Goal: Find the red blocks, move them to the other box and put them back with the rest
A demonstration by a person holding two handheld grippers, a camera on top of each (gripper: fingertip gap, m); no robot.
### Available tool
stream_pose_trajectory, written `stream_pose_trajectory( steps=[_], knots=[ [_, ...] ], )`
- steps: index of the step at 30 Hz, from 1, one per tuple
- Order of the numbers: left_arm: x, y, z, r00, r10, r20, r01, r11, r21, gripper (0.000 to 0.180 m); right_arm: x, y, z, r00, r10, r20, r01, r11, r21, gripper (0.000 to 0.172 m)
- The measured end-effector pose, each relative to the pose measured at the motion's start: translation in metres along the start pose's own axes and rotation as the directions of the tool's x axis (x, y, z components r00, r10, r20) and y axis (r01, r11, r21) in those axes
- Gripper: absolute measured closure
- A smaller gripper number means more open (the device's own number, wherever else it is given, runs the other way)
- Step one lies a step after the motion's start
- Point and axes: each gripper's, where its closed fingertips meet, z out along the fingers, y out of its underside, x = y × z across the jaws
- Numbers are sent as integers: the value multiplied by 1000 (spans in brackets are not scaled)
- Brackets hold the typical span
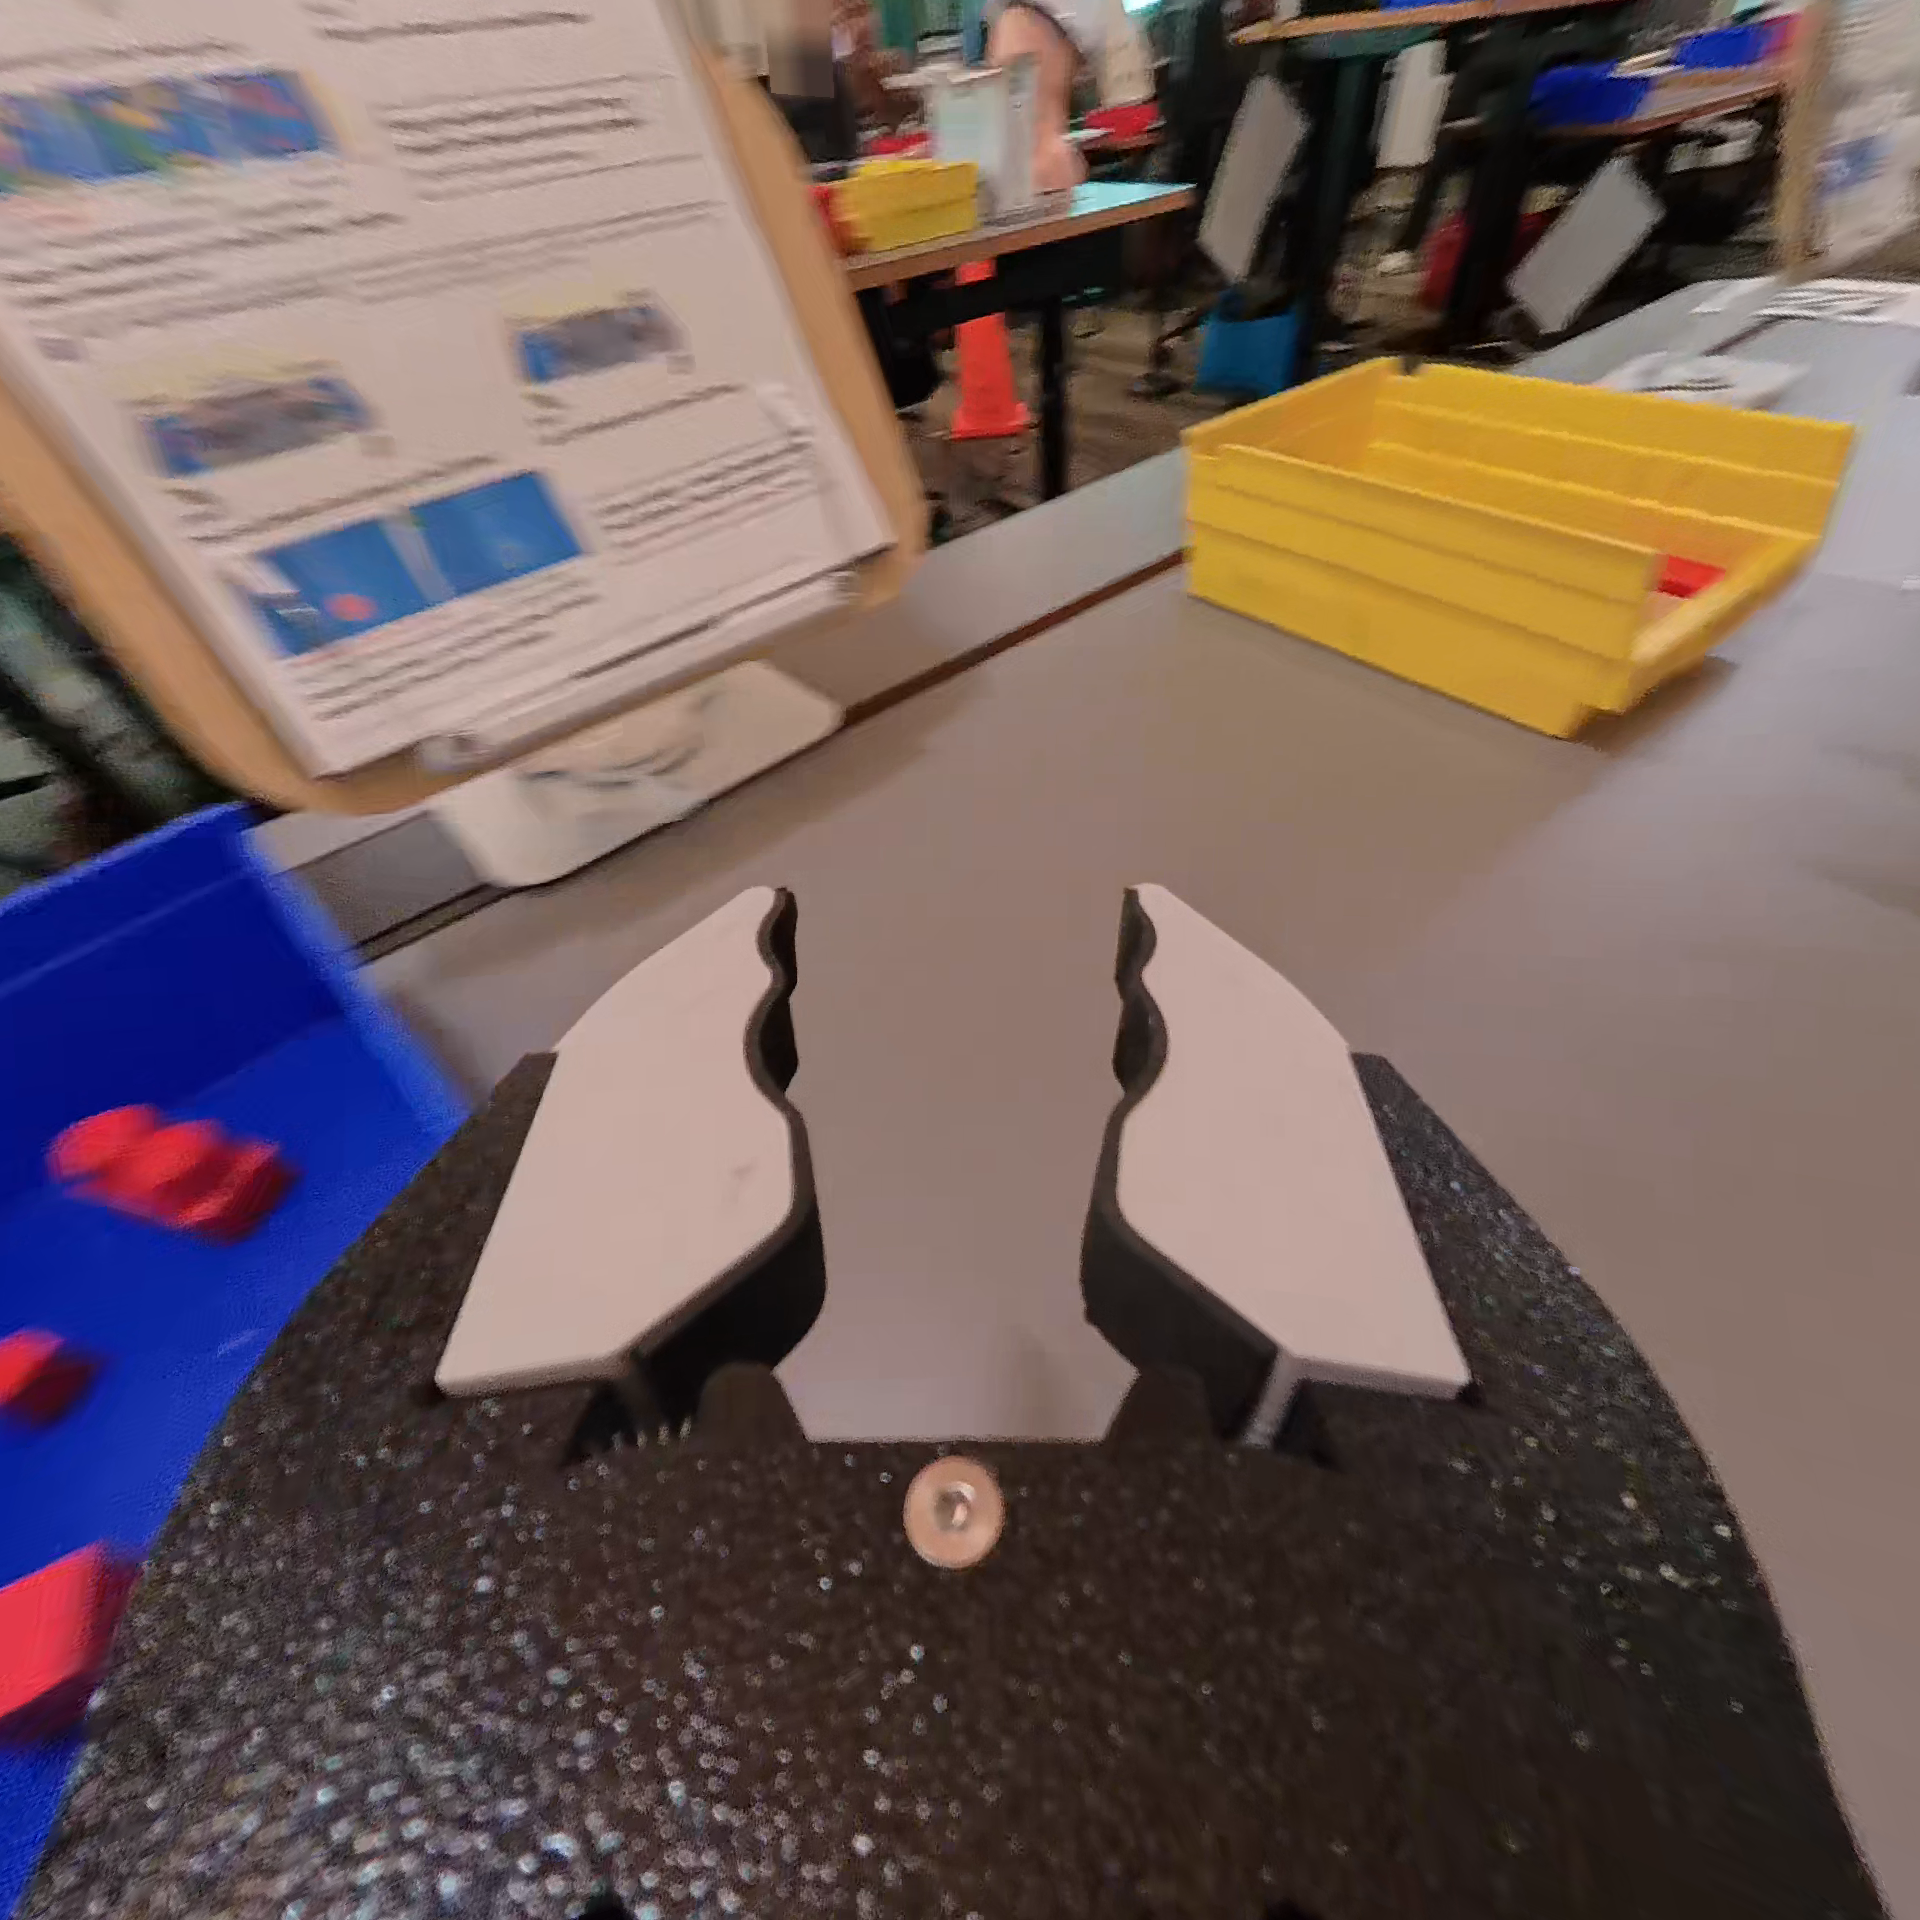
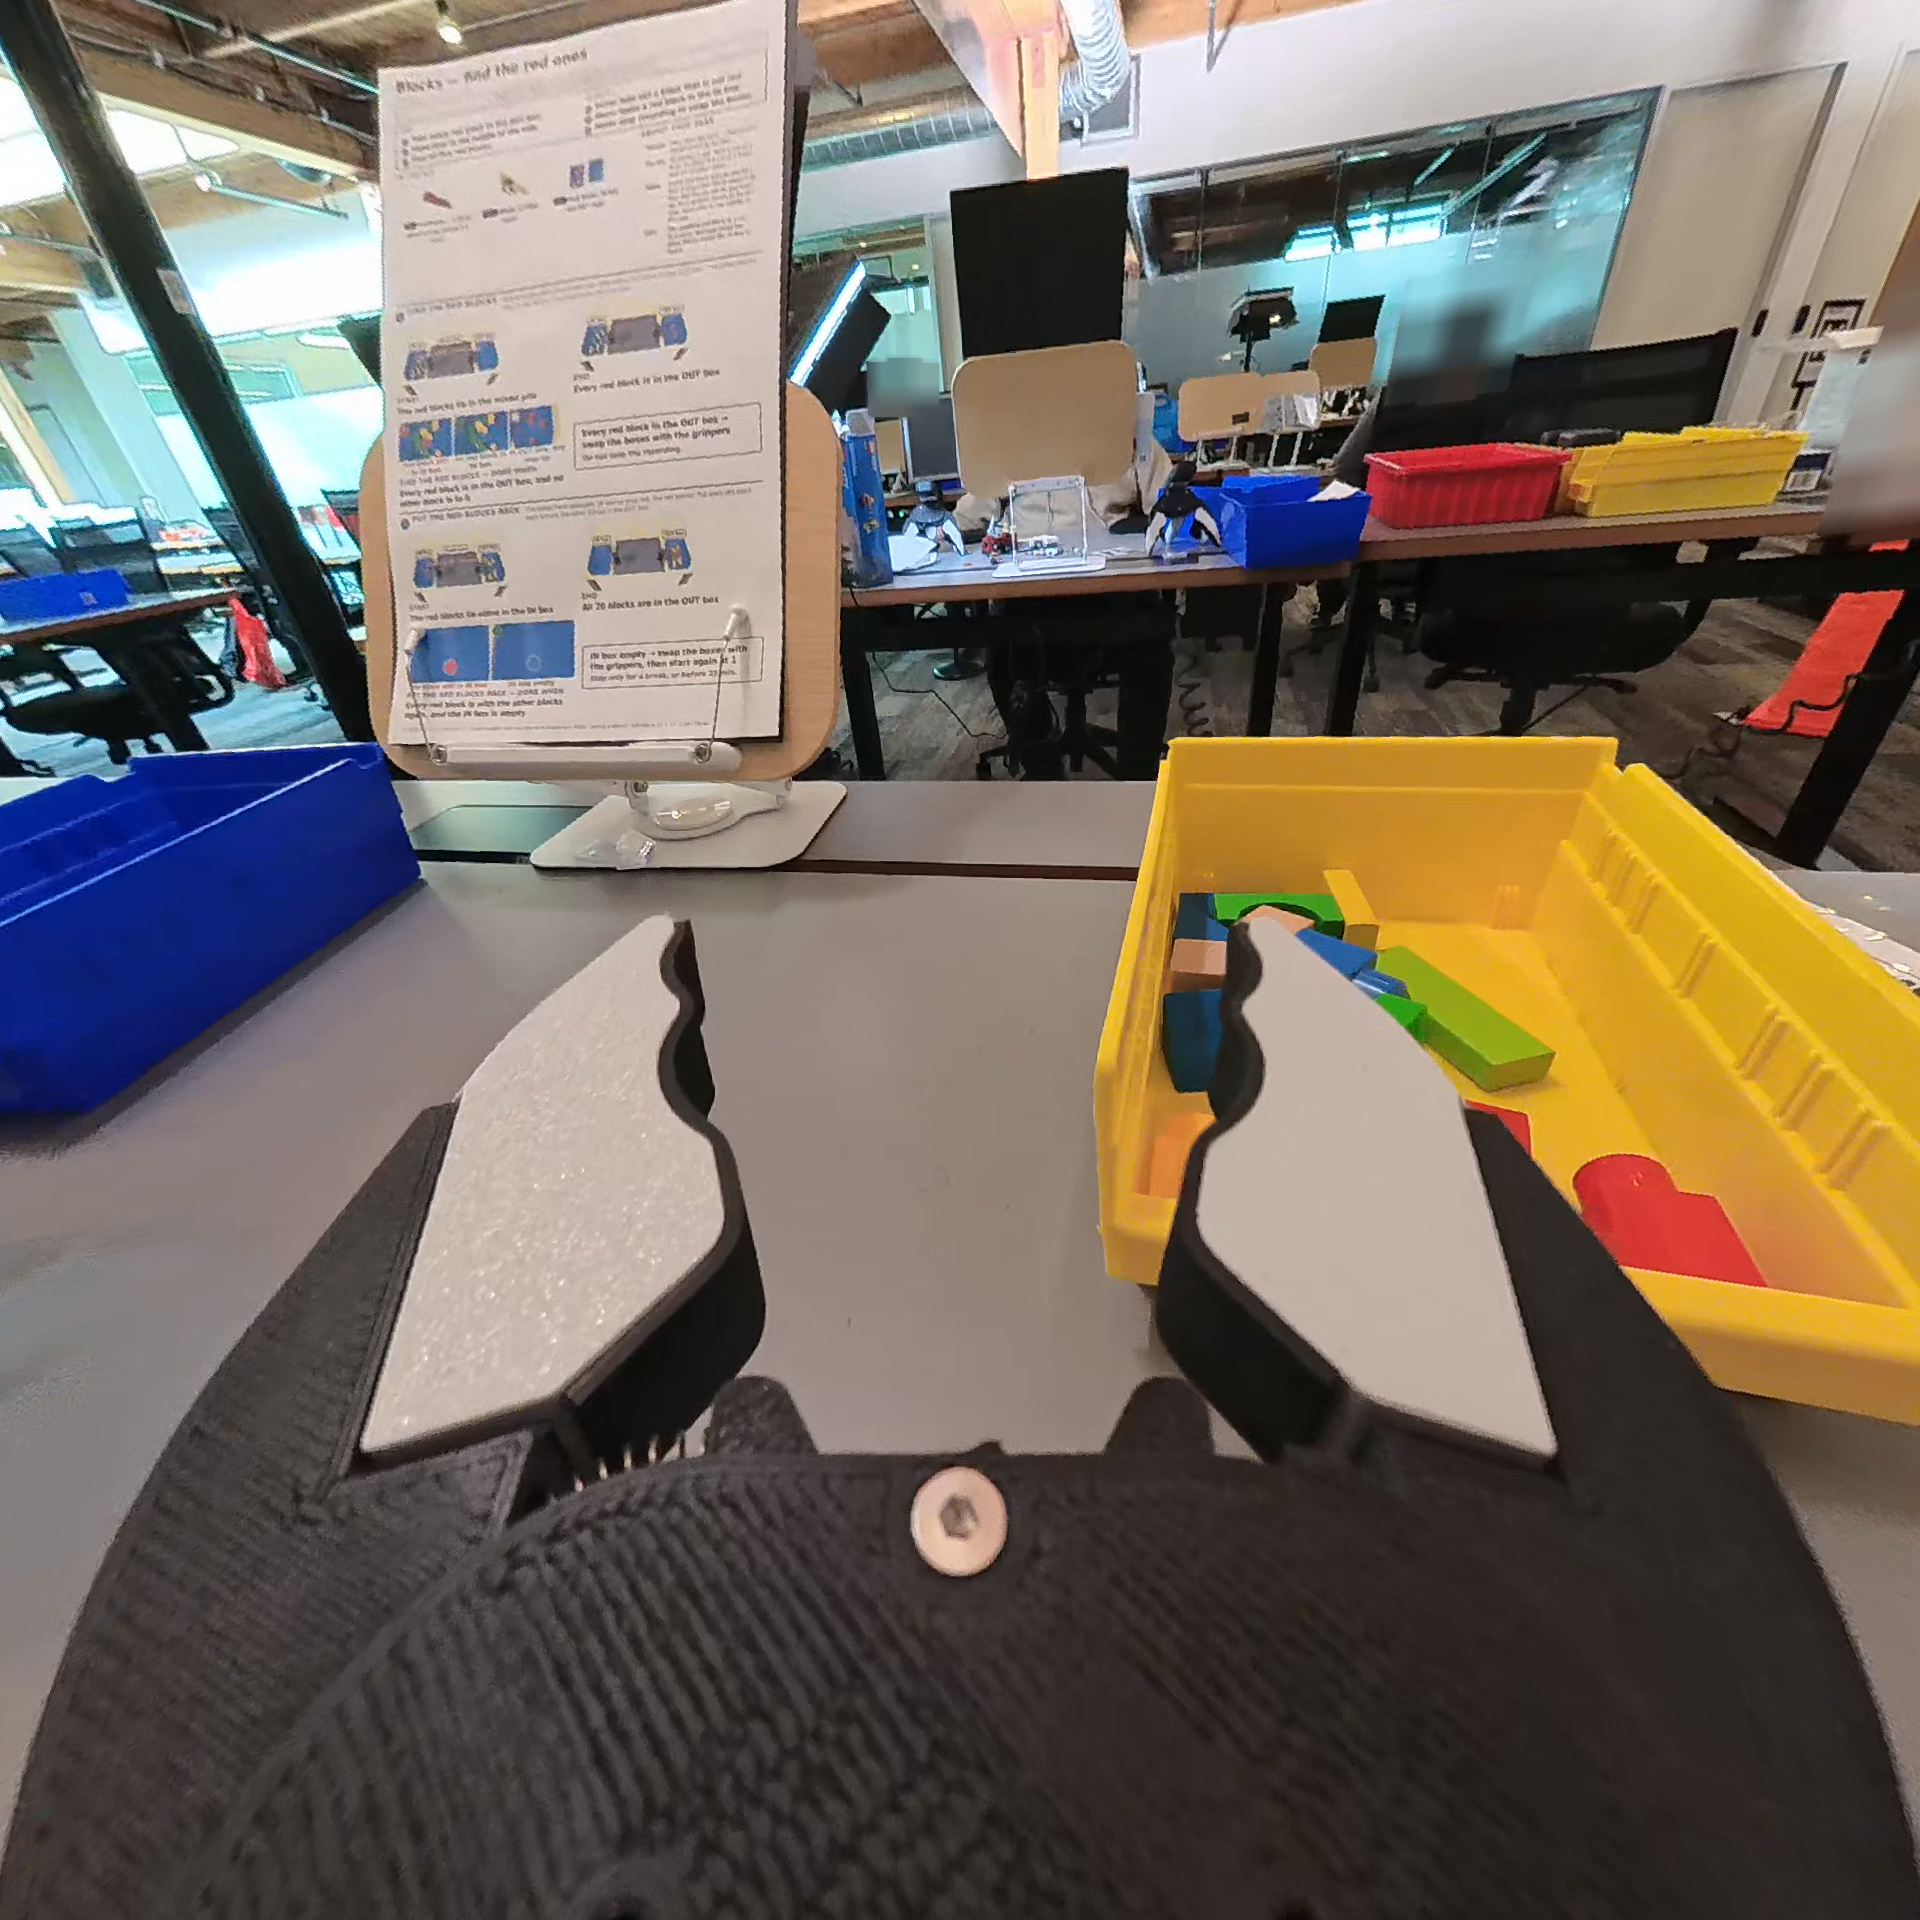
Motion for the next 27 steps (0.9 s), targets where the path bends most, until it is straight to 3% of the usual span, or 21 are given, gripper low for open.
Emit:
stream_pose_trajectory(
  steps=[3, 6, 10, 14, 22, 27],
  knots=[
    [-74, -16, -32, 990, -5, 142, 13, 999, -51, 123, 0, 0, 0, 1000, -9, 0, 9, 1000, -6, 76],
    [-145, -9, -54, 973, 30, 229, 22, 975, -221, 121, -2, 0, 3, 1000, -5, 9, 6, 1000, -6, 78],
    [-217, 32, -72, 962, 78, 262, 80, 837, -541, 118, -9, 8, 12, 999, -4, 40, 5, 999, -44, 78],
    [-221, 77, -68, 987, -15, 162, 130, 669, -732, 116, -18, 13, 19, 998, -31, 63, 35, 997, -72, 79],
    [-220, 155, -55, 968, -17, 251, 244, 310, -919, 121, -32, 13, 26, 993, -54, 105, 62, 995, -74, 81],
    [-228, 176, -51, 932, -38, 362, 360, 234, -903, 121, -31, 19, 27, 991, -51, 124, 62, 994, -93, 83]
  ],
)
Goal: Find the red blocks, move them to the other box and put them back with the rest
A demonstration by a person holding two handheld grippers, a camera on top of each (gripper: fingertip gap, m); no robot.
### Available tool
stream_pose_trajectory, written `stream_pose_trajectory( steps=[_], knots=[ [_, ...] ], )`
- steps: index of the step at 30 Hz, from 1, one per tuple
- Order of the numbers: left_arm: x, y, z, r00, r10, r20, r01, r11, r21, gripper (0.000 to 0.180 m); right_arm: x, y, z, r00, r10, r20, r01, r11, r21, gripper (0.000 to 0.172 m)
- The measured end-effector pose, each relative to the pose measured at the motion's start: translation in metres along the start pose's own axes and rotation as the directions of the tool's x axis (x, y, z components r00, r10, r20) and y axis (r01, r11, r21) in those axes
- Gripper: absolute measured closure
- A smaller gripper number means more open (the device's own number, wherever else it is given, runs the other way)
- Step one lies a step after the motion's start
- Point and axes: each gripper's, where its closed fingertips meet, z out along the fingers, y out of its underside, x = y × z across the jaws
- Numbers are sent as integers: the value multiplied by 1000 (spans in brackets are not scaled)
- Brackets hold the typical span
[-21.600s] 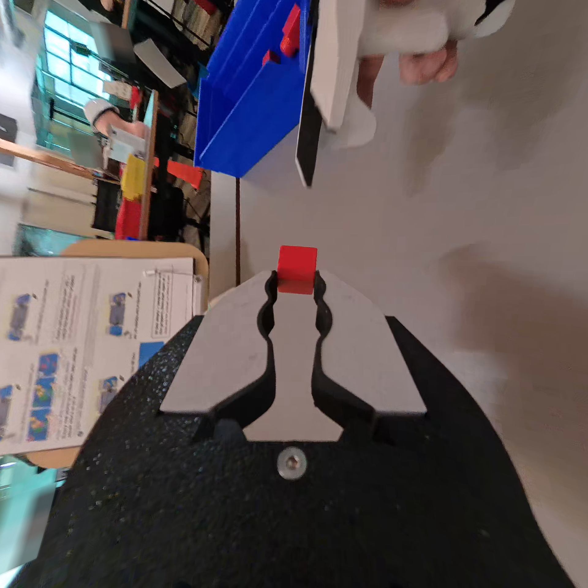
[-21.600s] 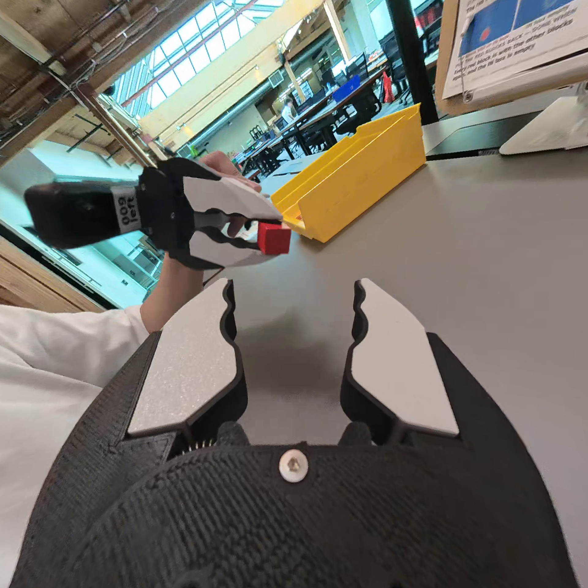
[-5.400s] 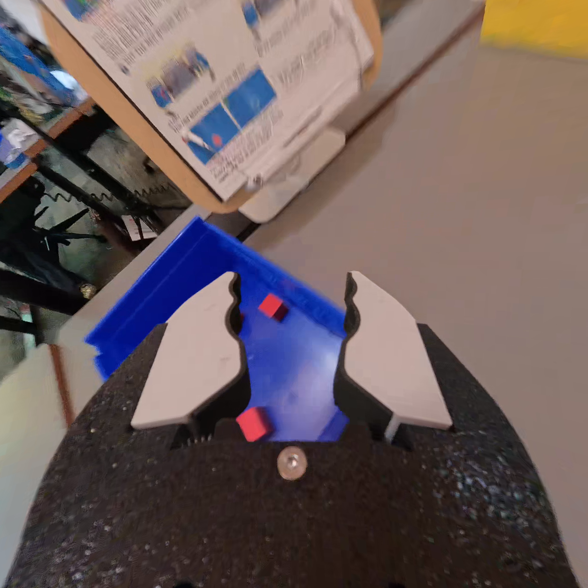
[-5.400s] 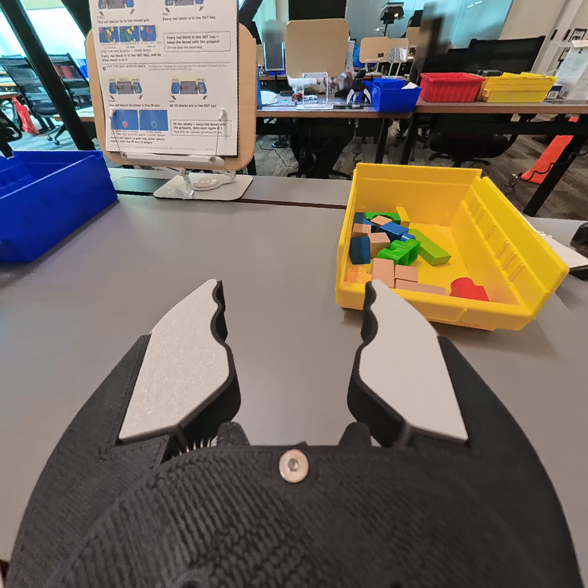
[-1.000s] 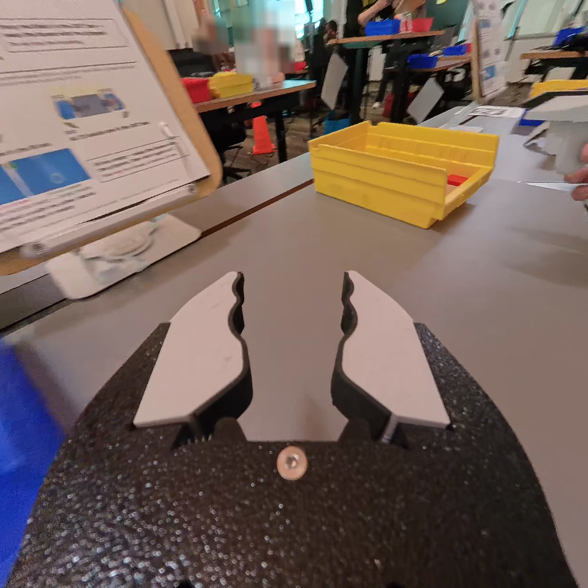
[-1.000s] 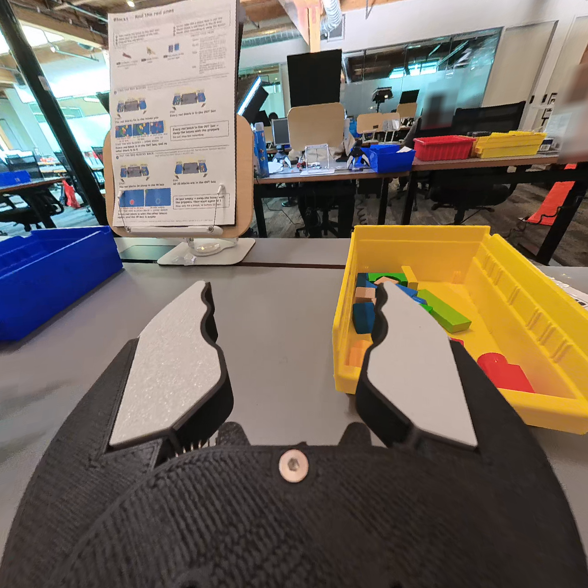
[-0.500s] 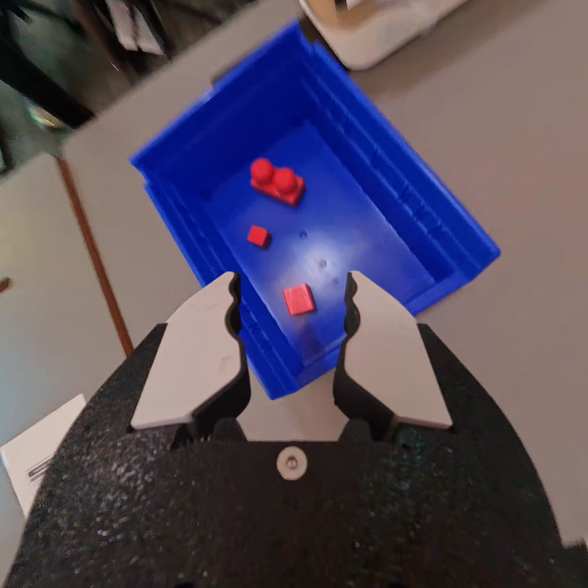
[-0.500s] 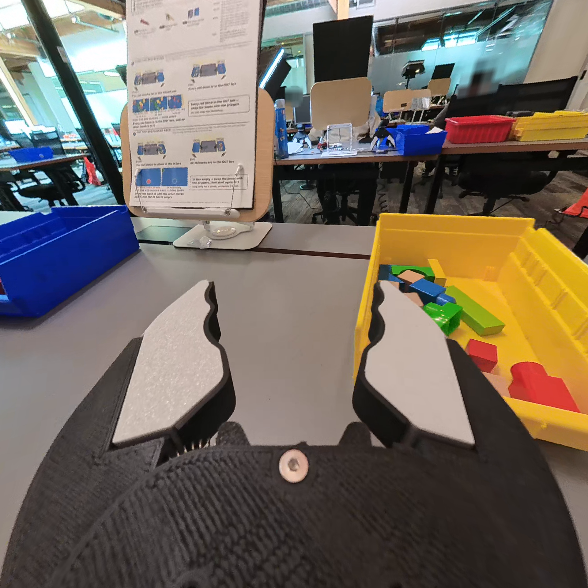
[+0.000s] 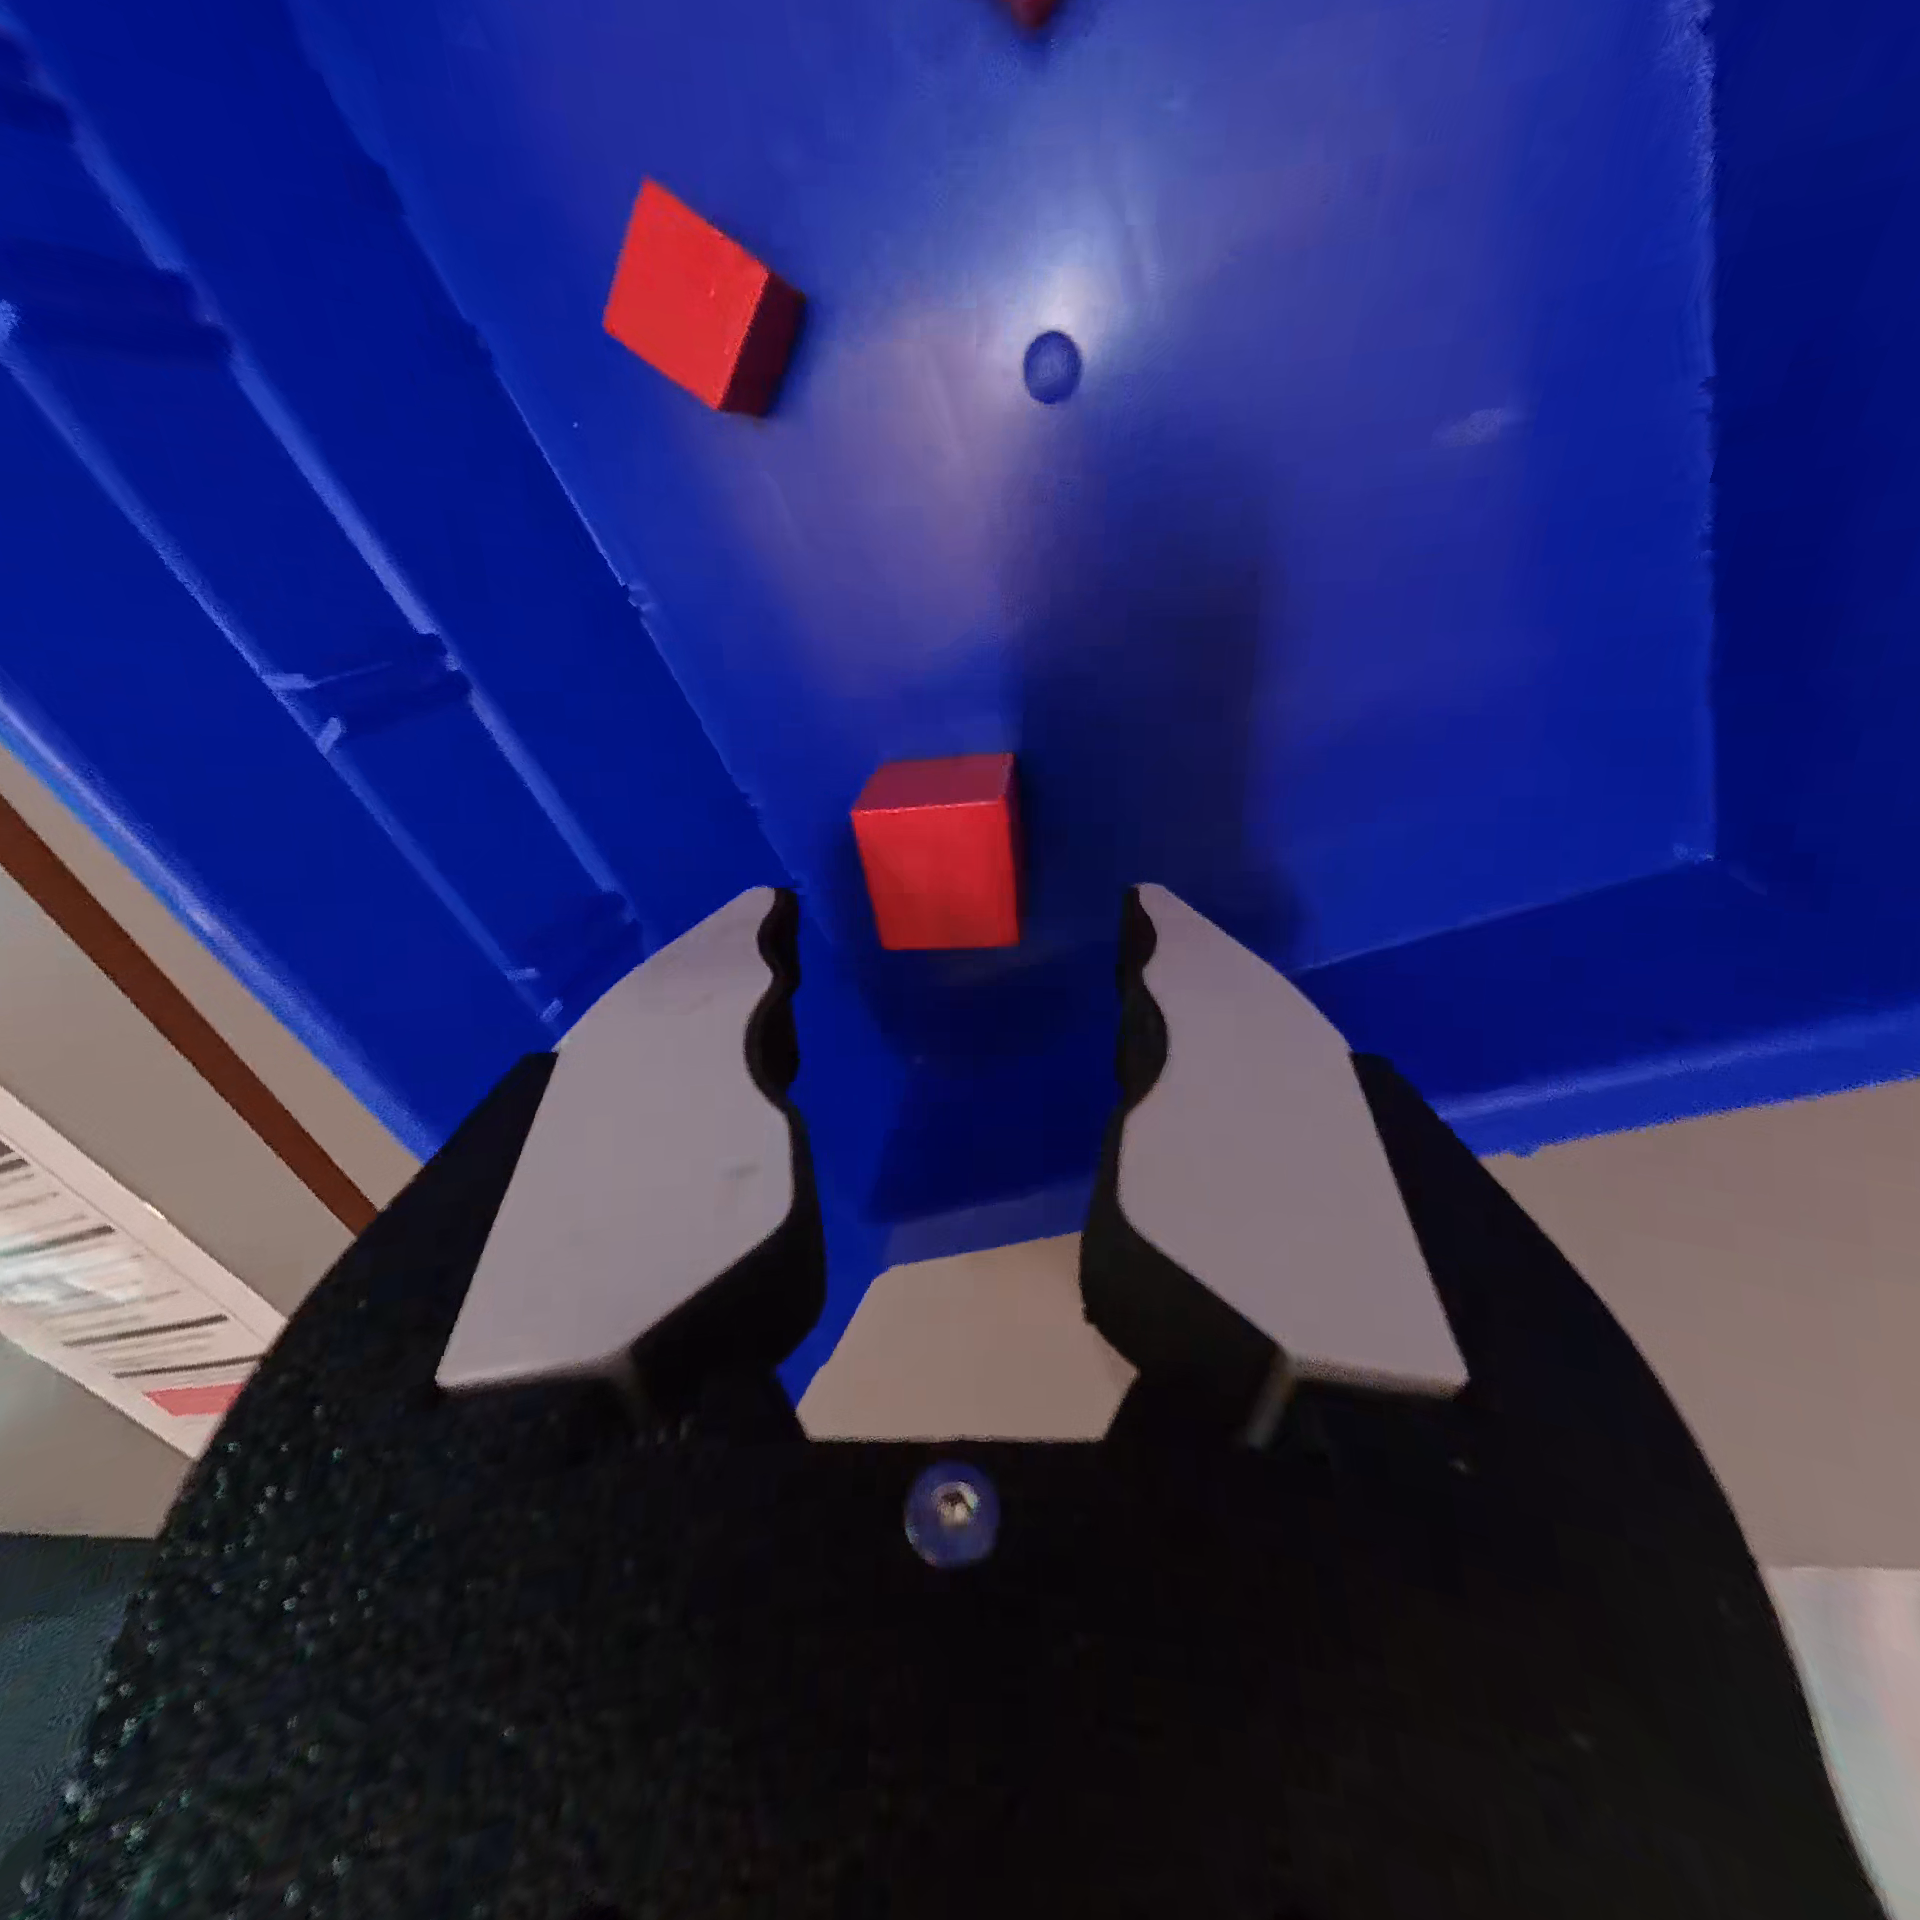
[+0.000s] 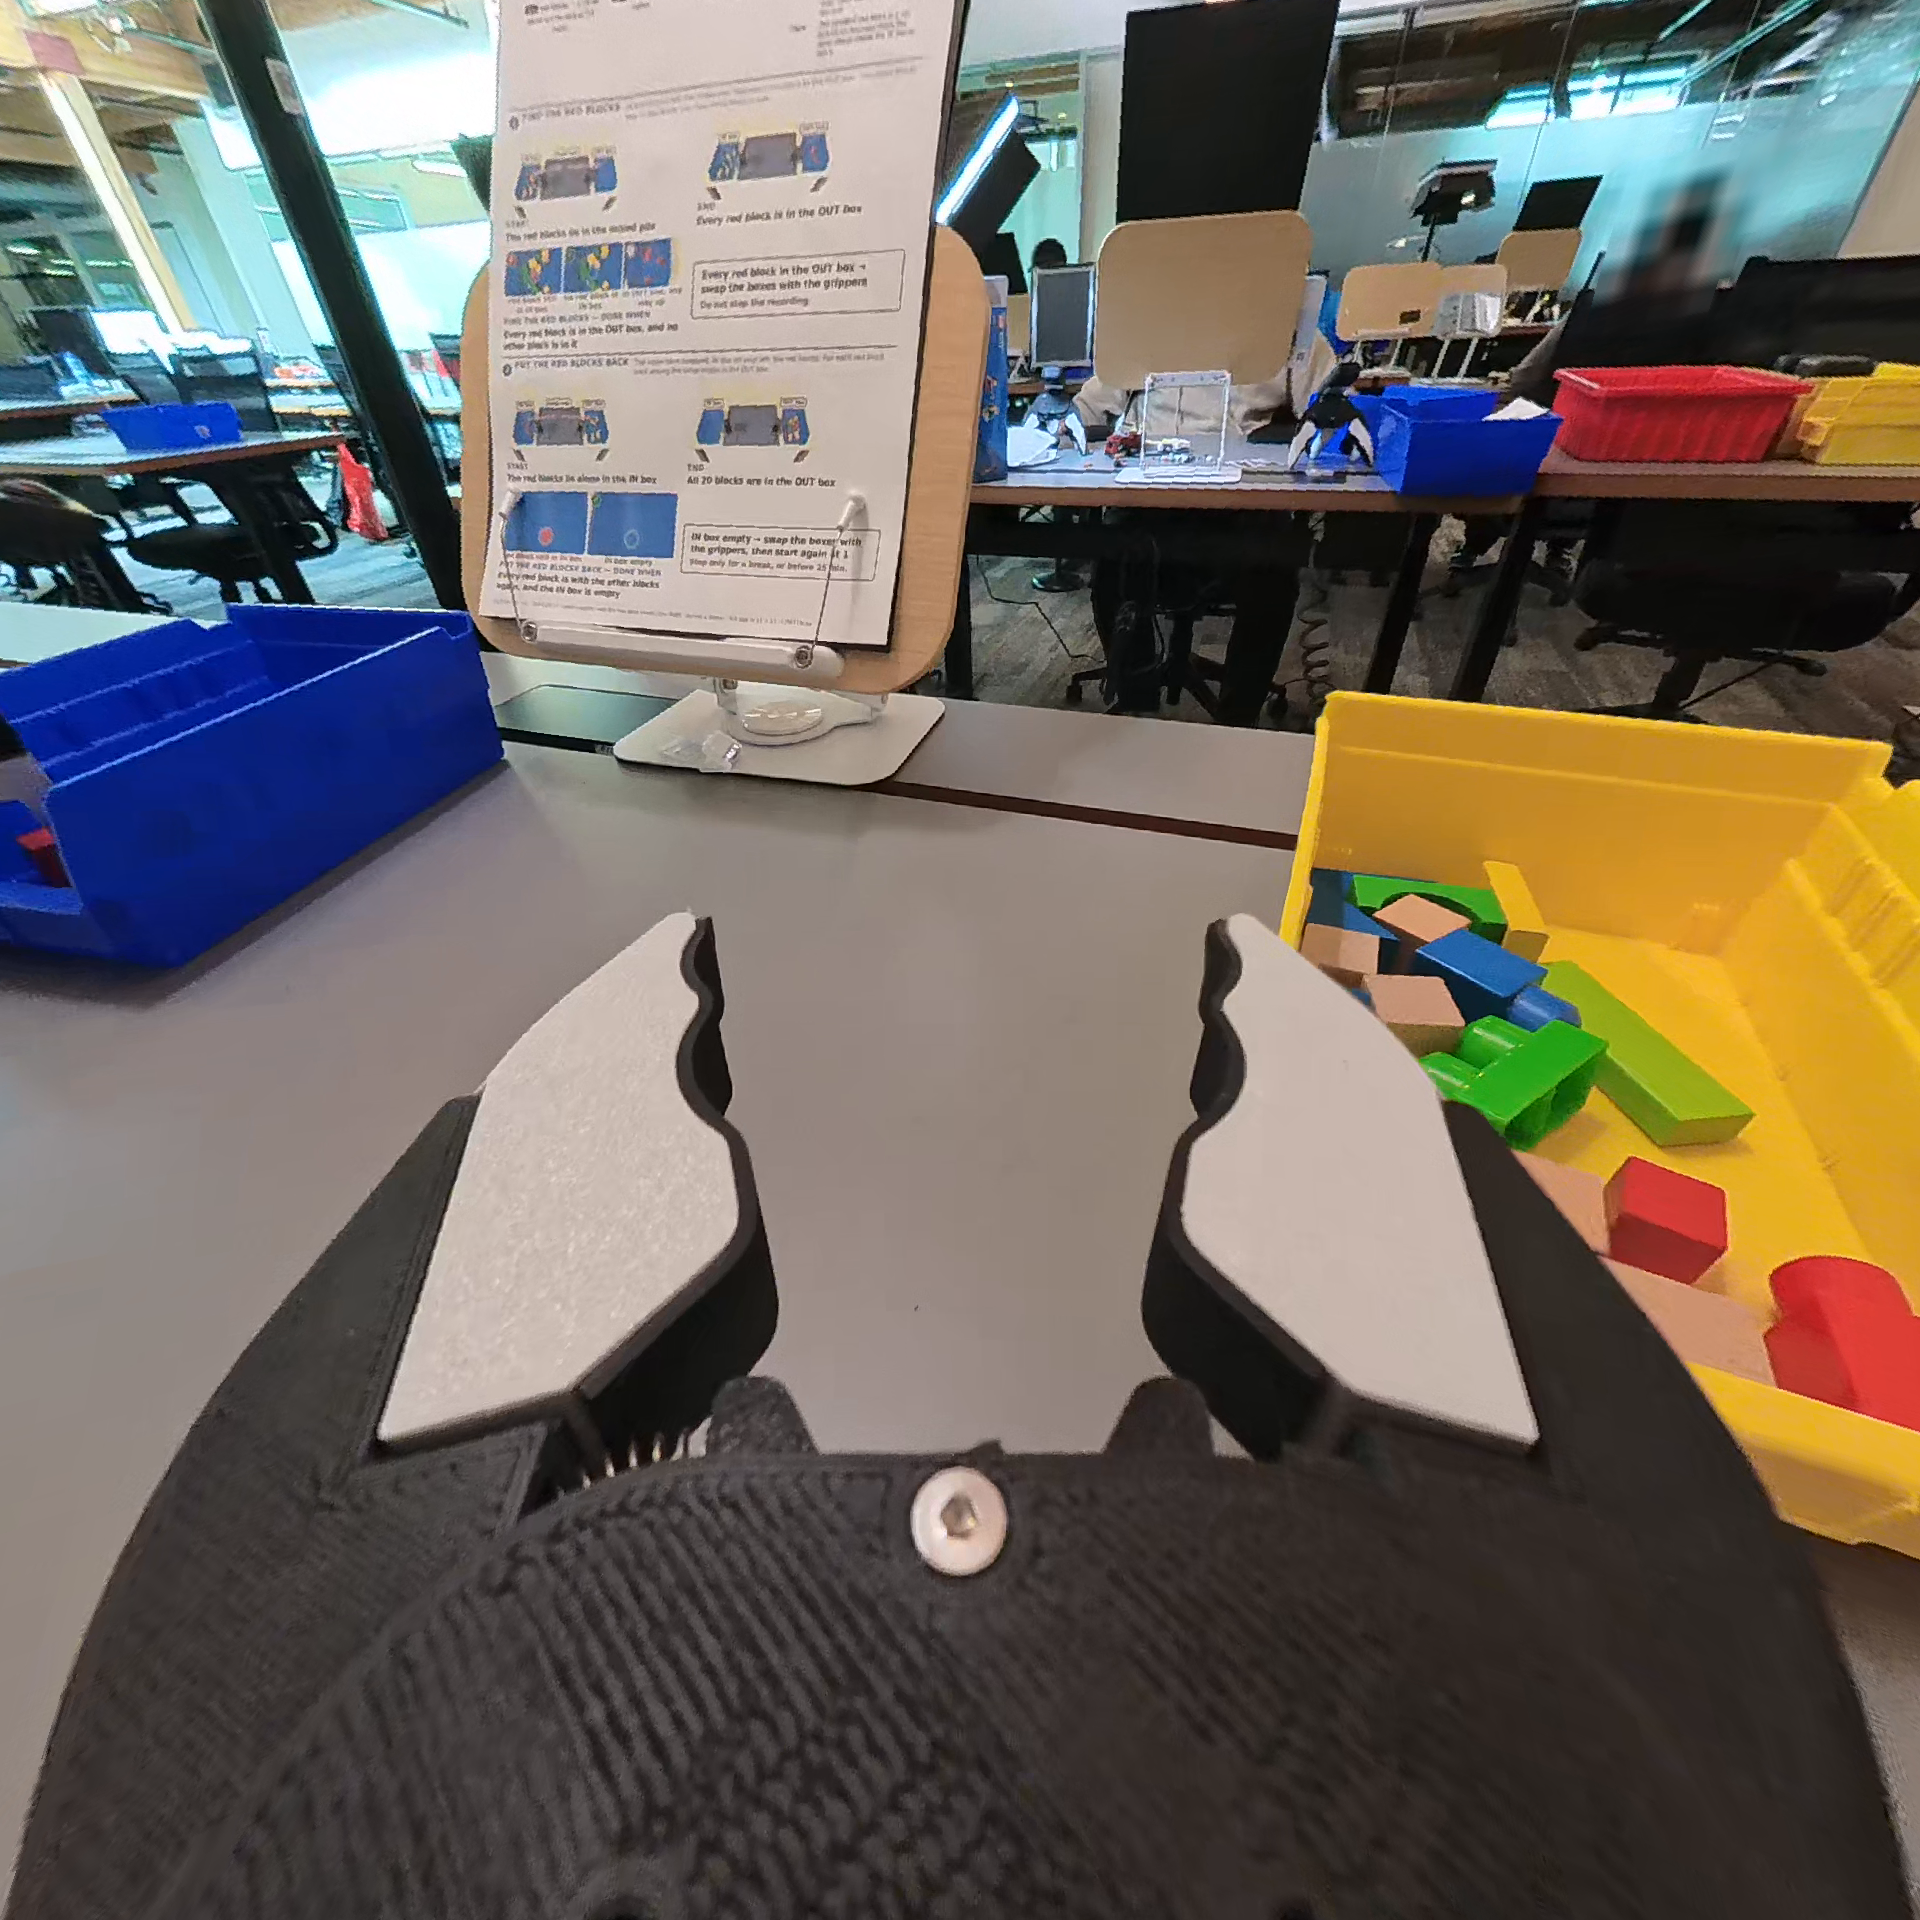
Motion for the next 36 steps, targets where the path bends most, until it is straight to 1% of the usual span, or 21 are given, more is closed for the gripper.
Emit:
stream_pose_trajectory(
  steps=[3, 5, 9, 10, 11, 12, 14, 16, 18, 19, 21, 23, 24, 26, 27, 29, 30, 32, 34, 35, 36],
  knots=[
    [-5, -1, 6, 999, -47, 26, 48, 999, -19, 126, 3, -1, -2, 1000, 15, 1, -15, 1000, 9, 85],
    [-7, -4, 8, 997, -56, 52, 57, 998, -21, 130, 5, -3, -3, 1000, 18, -1, -18, 1000, 18, 86],
    [3, -6, 23, 998, -62, 25, 63, 996, -58, 129, 5, -4, -5, 1000, 20, 2, -20, 1000, 19, 86],
    [3, -6, 27, 998, -64, 29, 65, 996, -62, 131, 5, -5, -6, 1000, 19, 3, -19, 1000, 20, 87],
    [1, -7, 29, 997, -61, 48, 64, 996, -59, 142, 5, -6, -8, 1000, 18, 4, -18, 1000, 22, 87],
    [0, -8, 29, 997, -51, 57, 55, 997, -56, 146, 5, -7, -9, 1000, 16, 3, -16, 1000, 26, 87],
    [7, -10, 24, 999, -34, 15, 34, 999, -33, 146, 5, -9, -11, 1000, 15, 3, -15, 999, 35, 89],
    [14, -19, 6, 1000, -7, -9, 7, 999, 49, 147, 5, -10, -12, 1000, 21, 7, -21, 999, 41, 91],
    [22, -31, -29, 1000, 23, -6, -22, 982, 189, 147, 1, -12, -12, 1000, 25, 16, -26, 999, 48, 91],
    [31, -38, -50, 999, 43, -20, -36, 960, 279, 147, -3, -13, -11, 1000, 16, 26, -17, 998, 53, 91],
    [60, -47, -98, 990, 115, -84, -64, 887, 458, 147, -14, -16, -8, 998, -32, 47, 29, 998, 64, 91],
    [101, -49, -143, 961, 211, -177, -58, 785, 617, 147, -29, -16, -4, 992, -98, 77, 94, 994, 61, 86],
    [125, -46, -162, 936, 271, -226, -49, 734, 678, 147, -39, -15, -2, 986, -129, 105, 124, 991, 54, 83],
    [175, -37, -193, 859, 399, -321, -7, 635, 772, 147, -68, -17, 1, 957, -227, 181, 216, 973, 77, 77],
    [200, -31, -204, 809, 458, -369, 27, 598, 801, 147, -83, -21, 1, 934, -296, 199, 278, 954, 116, 77],
    [250, -18, -216, 688, 560, -462, 99, 558, 824, 147, -117, -28, -1, 876, -418, 239, 376, 904, 204, 79],
    [274, -11, -217, 616, 607, -502, 125, 554, 823, 147, -133, -30, -3, 854, -450, 262, 394, 887, 239, 81],
    [319, 4, -216, 468, 667, -580, 171, 576, 800, 147, -161, -32, -9, 804, -501, 321, 411, 858, 309, 88],
    [357, 18, -214, 307, 686, -660, 217, 624, 750, 148, -178, -30, -15, 749, -546, 375, 430, 831, 352, 95],
    [372, 25, -213, 232, 684, -692, 226, 654, 722, 148, -184, -29, -18, 724, -565, 395, 438, 819, 370, 95],
    [385, 30, -210, 172, 677, -715, 227, 679, 698, 148, -189, -27, -22, 697, -585, 415, 447, 807, 387, 96]
  ],
)
